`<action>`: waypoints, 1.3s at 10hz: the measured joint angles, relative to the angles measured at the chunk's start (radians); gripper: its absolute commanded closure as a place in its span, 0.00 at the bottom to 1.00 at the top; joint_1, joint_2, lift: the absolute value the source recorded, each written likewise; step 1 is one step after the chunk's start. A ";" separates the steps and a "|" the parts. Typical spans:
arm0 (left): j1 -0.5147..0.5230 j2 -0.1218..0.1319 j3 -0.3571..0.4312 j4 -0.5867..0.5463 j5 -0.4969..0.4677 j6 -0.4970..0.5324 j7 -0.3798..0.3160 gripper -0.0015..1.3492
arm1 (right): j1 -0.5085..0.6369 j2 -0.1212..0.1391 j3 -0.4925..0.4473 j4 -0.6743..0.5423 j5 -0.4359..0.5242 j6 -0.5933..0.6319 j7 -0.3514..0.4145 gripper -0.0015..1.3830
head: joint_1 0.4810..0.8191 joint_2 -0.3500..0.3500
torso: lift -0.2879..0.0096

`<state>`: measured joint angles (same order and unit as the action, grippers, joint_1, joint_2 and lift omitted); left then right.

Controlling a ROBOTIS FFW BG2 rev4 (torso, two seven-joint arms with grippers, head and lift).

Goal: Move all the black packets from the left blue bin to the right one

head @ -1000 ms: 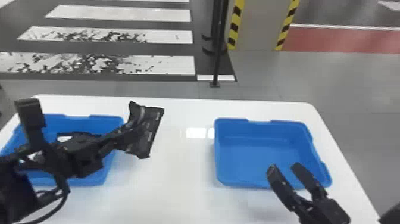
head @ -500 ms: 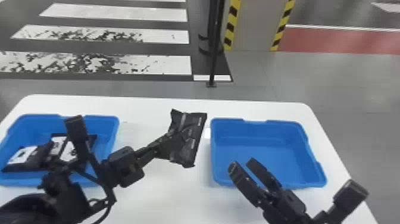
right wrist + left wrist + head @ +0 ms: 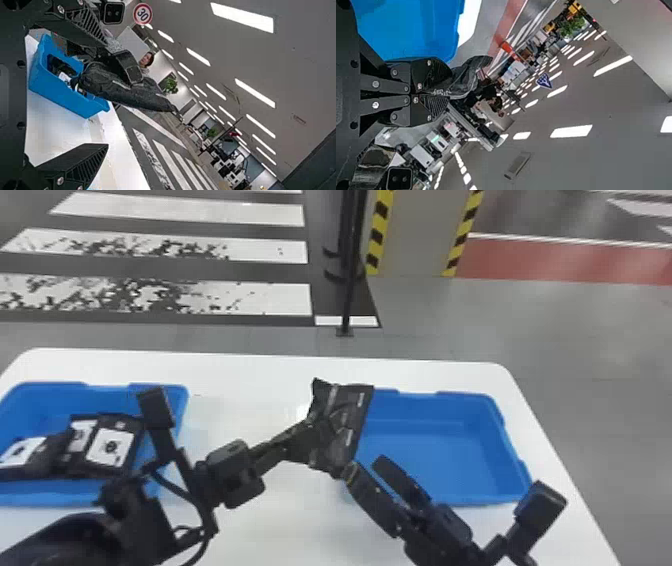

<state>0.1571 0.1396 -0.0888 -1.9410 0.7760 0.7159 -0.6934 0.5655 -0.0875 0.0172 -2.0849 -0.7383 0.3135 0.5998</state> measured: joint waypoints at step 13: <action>0.031 -0.017 0.019 0.040 0.088 -0.110 0.023 0.09 | -0.031 -0.015 0.010 0.086 -0.068 -0.059 -0.009 0.92 | 0.63 0.35 | 0.48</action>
<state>0.1883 0.1229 -0.0703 -1.9009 0.8643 0.6062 -0.6703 0.5340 -0.1029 0.0270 -1.9991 -0.8068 0.2545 0.5906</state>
